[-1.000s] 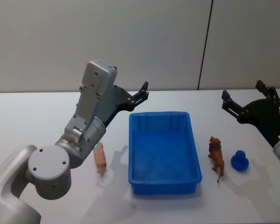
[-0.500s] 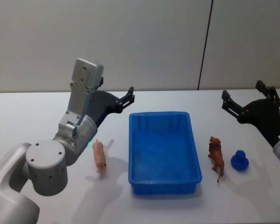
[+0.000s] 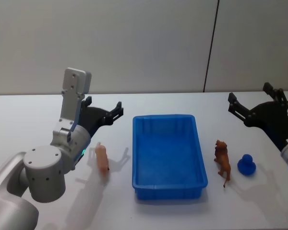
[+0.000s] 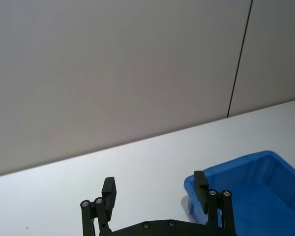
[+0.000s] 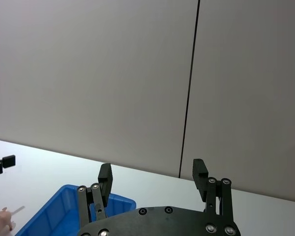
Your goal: Pick up the two dolls from the table and place them into the box.
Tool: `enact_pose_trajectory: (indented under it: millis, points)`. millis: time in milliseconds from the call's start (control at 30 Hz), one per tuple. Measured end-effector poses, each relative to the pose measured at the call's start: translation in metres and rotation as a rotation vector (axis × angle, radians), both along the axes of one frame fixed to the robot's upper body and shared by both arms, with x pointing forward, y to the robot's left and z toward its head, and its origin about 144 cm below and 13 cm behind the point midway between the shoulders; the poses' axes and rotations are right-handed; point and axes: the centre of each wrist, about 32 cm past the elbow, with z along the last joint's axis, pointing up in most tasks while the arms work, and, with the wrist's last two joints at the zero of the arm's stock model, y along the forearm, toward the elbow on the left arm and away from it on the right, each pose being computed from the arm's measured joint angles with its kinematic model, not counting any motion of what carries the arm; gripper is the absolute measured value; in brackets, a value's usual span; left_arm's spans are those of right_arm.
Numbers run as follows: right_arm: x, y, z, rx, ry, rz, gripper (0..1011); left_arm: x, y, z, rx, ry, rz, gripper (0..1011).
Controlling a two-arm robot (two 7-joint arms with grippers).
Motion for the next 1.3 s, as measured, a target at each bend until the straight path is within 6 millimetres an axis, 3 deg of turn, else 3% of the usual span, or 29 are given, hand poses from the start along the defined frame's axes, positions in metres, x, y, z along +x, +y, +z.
enact_pose_trajectory:
  millis: [500,1300]
  points:
    - [0.0,0.0,0.0,0.0,0.0,0.0,1001,-0.001,0.009,-0.021,-0.041,0.146,0.07,1001]
    - [0.0,0.0,0.0,0.0,0.0,0.0,1001,-0.005,0.005,-0.041,-0.064,0.304,0.099,1001]
